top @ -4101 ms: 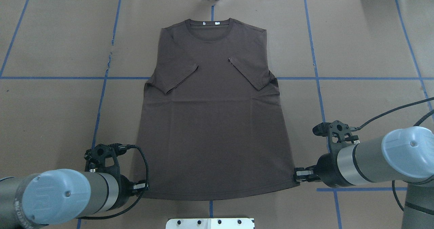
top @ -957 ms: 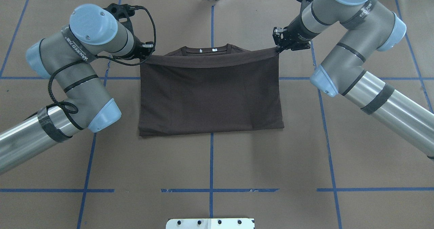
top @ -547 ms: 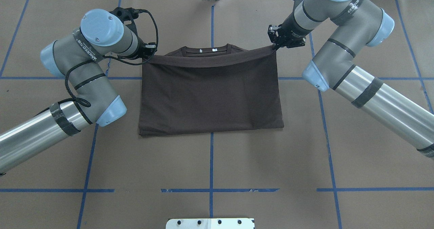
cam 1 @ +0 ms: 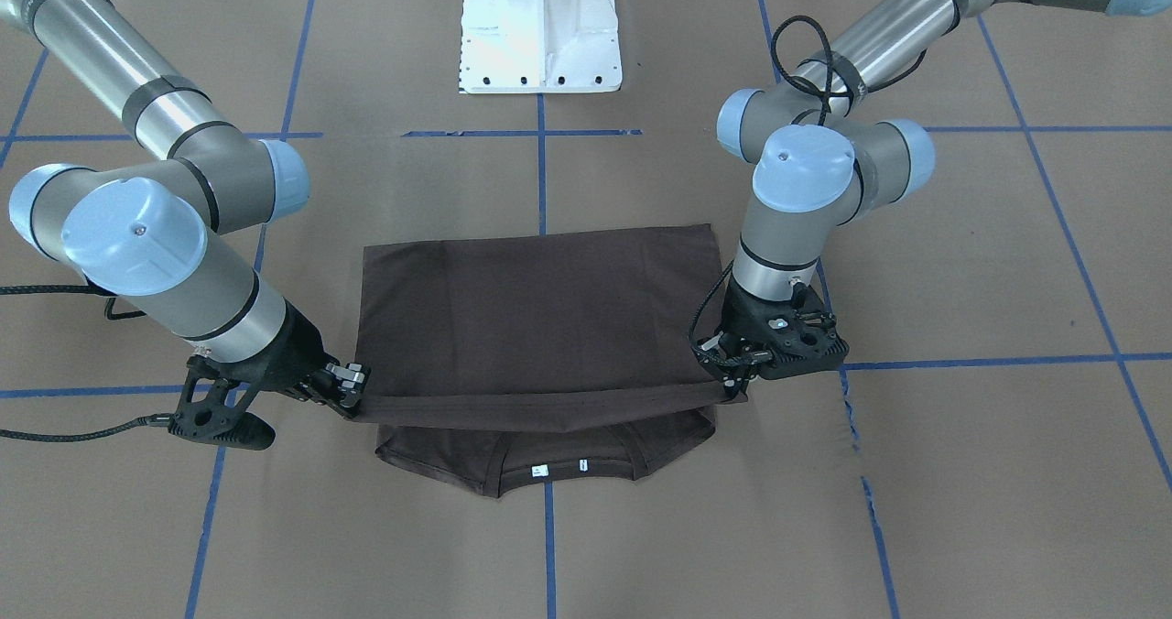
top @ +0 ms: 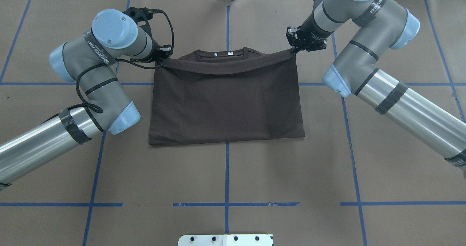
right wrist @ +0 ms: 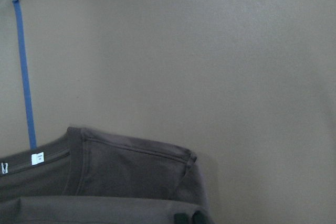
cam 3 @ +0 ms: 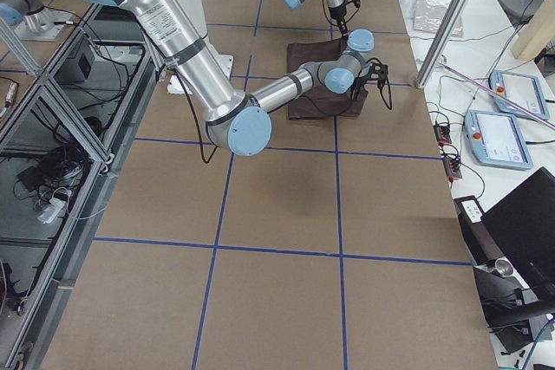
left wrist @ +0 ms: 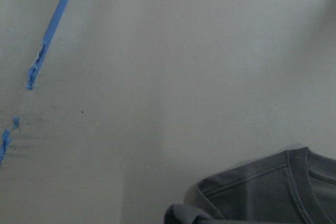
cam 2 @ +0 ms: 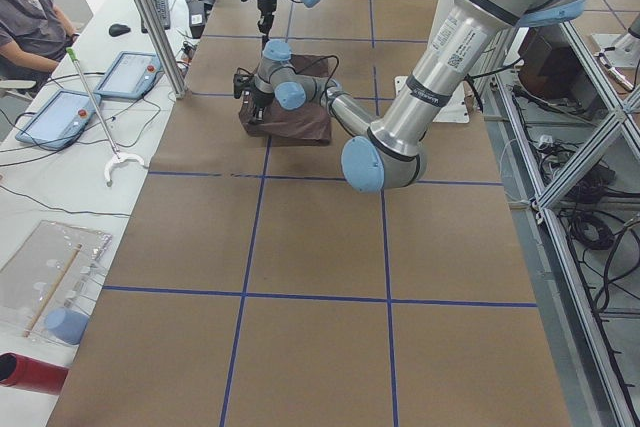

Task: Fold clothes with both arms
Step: 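Lower the hem near the collar and open both grippers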

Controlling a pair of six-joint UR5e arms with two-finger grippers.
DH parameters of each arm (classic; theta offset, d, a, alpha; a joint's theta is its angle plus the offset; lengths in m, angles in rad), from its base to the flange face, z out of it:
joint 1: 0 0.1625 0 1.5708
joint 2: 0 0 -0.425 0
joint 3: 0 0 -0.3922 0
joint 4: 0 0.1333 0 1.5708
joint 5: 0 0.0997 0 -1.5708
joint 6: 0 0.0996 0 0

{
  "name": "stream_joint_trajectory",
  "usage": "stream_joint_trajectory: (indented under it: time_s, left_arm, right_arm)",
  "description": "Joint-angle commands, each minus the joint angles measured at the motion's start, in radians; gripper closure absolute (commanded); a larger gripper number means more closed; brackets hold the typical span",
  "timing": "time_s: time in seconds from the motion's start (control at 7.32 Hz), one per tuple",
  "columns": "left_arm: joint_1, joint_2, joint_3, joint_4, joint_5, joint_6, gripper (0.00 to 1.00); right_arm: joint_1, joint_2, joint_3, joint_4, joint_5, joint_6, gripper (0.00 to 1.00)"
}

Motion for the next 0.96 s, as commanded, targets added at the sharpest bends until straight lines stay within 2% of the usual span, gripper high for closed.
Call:
stream_joint_trajectory:
  time_s: [0.0, 0.27, 0.55, 0.82]
  left_arm:
    - [0.000, -0.003, -0.005, -0.018, 0.001, 0.002, 0.00]
    - [-0.003, 0.000, -0.006, -0.060, 0.001, -0.004, 0.00]
    - [-0.010, 0.022, -0.032, -0.057, 0.000, -0.001, 0.00]
    - [-0.010, 0.055, -0.119, -0.052, -0.003, -0.001, 0.00]
  right_arm:
    - [-0.013, -0.031, 0.000, 0.066, -0.003, -0.022, 0.00]
    - [-0.040, -0.055, 0.043, 0.072, 0.002, -0.007, 0.00]
    - [-0.098, -0.148, 0.180, 0.062, -0.003, 0.027, 0.00]
    - [-0.183, -0.244, 0.295, 0.060, -0.042, 0.143, 0.00]
